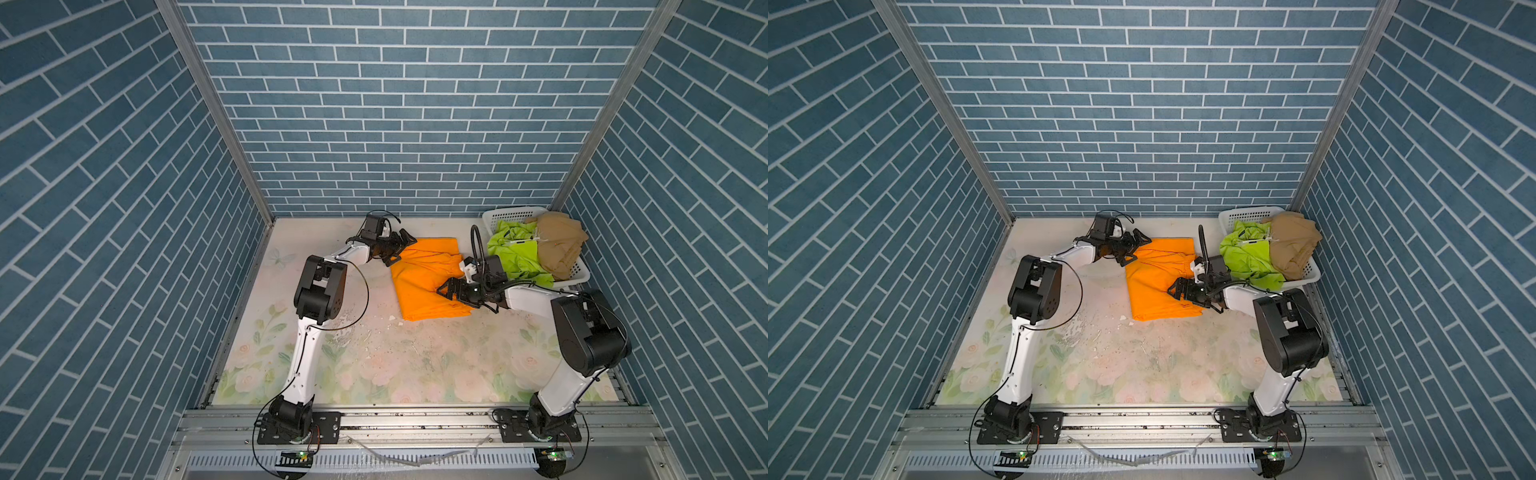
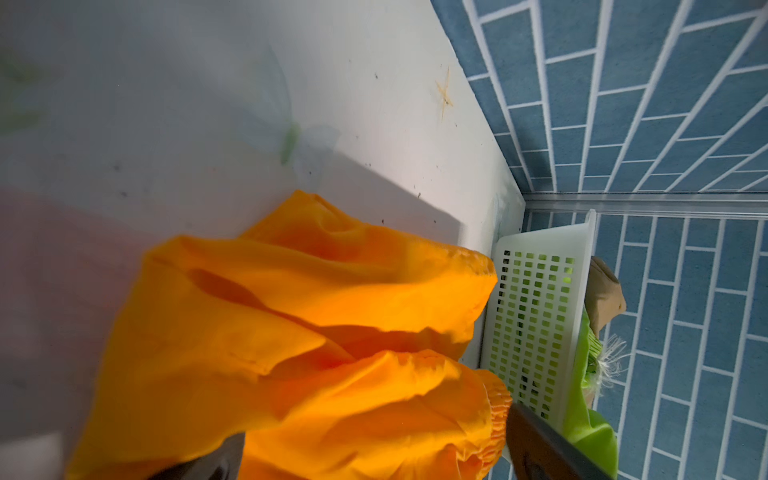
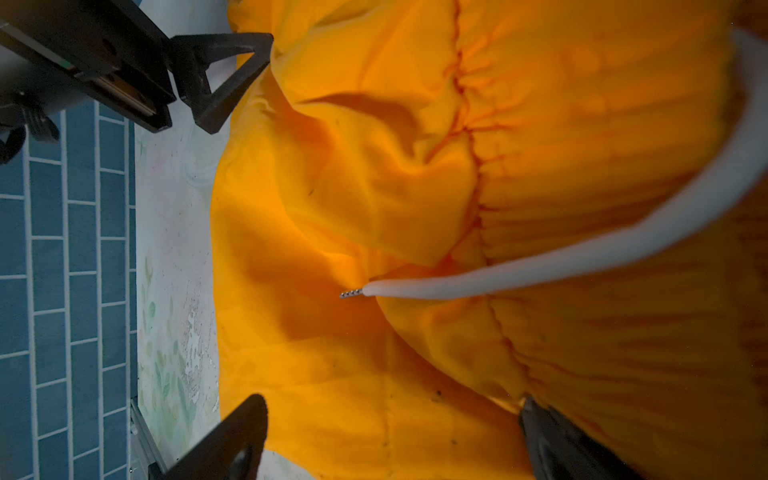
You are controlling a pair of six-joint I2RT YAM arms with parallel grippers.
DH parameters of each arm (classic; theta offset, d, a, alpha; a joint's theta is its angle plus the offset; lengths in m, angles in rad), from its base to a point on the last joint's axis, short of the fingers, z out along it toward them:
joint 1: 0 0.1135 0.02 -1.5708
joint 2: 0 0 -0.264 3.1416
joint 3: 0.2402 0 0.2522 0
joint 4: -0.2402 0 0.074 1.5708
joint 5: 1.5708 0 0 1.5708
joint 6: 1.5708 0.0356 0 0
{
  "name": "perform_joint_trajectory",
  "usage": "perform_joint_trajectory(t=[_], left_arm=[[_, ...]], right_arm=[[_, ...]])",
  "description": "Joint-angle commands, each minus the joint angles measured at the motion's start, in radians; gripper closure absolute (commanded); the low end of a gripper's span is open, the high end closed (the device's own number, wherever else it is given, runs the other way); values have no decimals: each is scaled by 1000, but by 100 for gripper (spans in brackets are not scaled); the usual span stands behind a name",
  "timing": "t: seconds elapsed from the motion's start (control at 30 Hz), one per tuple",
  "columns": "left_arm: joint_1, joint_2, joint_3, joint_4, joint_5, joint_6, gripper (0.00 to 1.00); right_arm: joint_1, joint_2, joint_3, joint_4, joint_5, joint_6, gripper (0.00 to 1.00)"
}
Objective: Fold and stack the shorts
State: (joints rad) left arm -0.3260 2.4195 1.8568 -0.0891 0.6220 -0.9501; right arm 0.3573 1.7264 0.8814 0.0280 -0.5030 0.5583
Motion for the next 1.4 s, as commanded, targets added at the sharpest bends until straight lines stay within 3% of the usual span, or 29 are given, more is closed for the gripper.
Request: perform_joint_trajectory(t=[0.0, 0.13, 0.27, 0.4, 0.5, 0.7, 0.97, 1.23, 1.37], left_arm=[[37, 60, 9, -104, -71, 53, 0], [47, 19, 55, -149, -51, 110, 1], [32, -73, 126, -330, -80, 290, 0], [15, -209, 38, -441, -156, 422, 0], [9, -289, -98, -448, -163, 465, 0], [-17, -329, -234, -496, -170, 530, 5], [-47, -264, -248, -500, -158, 534, 8], [-82, -176, -187, -527, -176, 548, 33], [-93, -144, -159, -558, -204, 568, 62]], right_arm=[[-21, -28, -51, -87, 18, 0, 3], [-27, -144, -29, -145, -4, -2, 2], [-55, -257, 49, -249, 20, -21, 2], [-108, -289, 98, -325, 47, -42, 2], [-133, -282, 102, -335, 46, -49, 2], [-139, -256, 94, -311, 32, -35, 2], [-139, -268, 58, -294, 28, -30, 2], [-144, -289, 37, -293, 34, -29, 2], [-145, -293, 28, -284, 28, -22, 1]])
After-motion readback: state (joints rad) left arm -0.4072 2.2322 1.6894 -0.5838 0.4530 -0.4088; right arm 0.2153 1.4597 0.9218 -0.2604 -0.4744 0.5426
